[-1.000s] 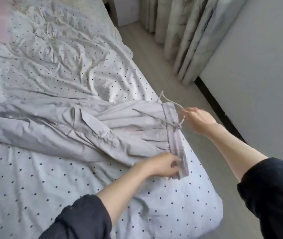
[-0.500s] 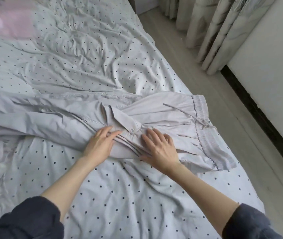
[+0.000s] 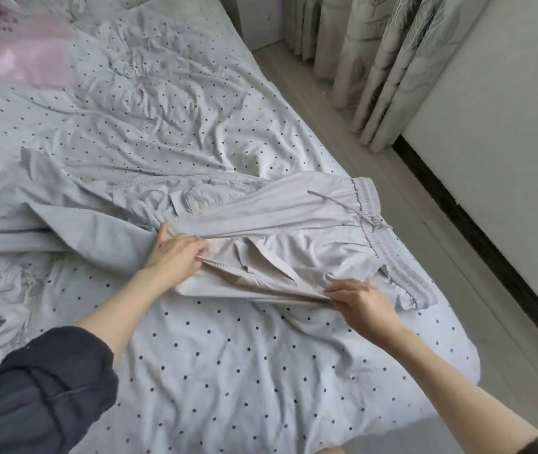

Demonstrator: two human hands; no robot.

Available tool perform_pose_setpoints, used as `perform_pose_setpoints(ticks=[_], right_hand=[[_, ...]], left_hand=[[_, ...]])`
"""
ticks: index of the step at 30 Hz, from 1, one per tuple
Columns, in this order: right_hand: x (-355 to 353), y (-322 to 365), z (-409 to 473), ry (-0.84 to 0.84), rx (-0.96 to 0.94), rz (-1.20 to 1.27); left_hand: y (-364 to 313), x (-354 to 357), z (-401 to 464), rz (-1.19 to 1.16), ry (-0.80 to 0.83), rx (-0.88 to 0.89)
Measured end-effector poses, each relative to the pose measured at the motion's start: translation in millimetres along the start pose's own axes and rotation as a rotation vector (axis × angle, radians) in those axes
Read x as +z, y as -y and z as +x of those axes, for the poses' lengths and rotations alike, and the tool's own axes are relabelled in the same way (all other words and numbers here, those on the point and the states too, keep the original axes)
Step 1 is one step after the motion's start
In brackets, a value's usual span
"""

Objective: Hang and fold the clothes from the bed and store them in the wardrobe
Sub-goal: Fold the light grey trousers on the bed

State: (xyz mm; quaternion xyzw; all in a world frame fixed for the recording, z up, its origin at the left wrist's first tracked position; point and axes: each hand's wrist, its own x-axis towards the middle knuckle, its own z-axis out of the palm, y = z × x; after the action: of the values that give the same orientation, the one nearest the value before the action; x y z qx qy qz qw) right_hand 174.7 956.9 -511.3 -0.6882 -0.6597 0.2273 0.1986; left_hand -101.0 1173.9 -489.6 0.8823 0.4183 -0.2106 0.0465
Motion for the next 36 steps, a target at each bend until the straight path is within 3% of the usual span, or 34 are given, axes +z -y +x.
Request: perform_pose_setpoints(ticks=[3,7,11,15,18,21,24,27,33,36], right_hand=[[1,-3,-23,0.104,0.03,-0.085],[19,9,-28,0.376,0.216,-0.293],[49,67,-10,0.451,0.167,-0.32],[83,131,-3,0.382,-0.022,-0.362],[97,168,-3,0.134,-0.189,-0.404],[100,181,-9,0.026,-0.218,-0.442],[93,177,-21,-0.03,-0.257,-0.442],[80,172,-35,-0.043,-0.241,-0.457],[84,184,-38,0.084,-0.079,-0.52],[103,202,-25,0.242,0.032,-0.585]], left_hand=[[-10,14,-40,-0.007,0.105,0.035],[-25,40,-98,-0.129,0.232,-0.007],[-41,56,-147,-0.173,0.119,-0.01],[-37,45,-176,-0.212,-0.214,0.096],[-22,43,-191,-0.225,-0.344,0.154],[5,48,-201,-0.116,-0.243,0.23],[45,48,-198,0.045,0.027,0.145],[83,41,-197,0.202,0.103,0.087],[128,40,-222,0.336,0.014,0.033],[131,44,-246,0.292,-0.176,0.033]])
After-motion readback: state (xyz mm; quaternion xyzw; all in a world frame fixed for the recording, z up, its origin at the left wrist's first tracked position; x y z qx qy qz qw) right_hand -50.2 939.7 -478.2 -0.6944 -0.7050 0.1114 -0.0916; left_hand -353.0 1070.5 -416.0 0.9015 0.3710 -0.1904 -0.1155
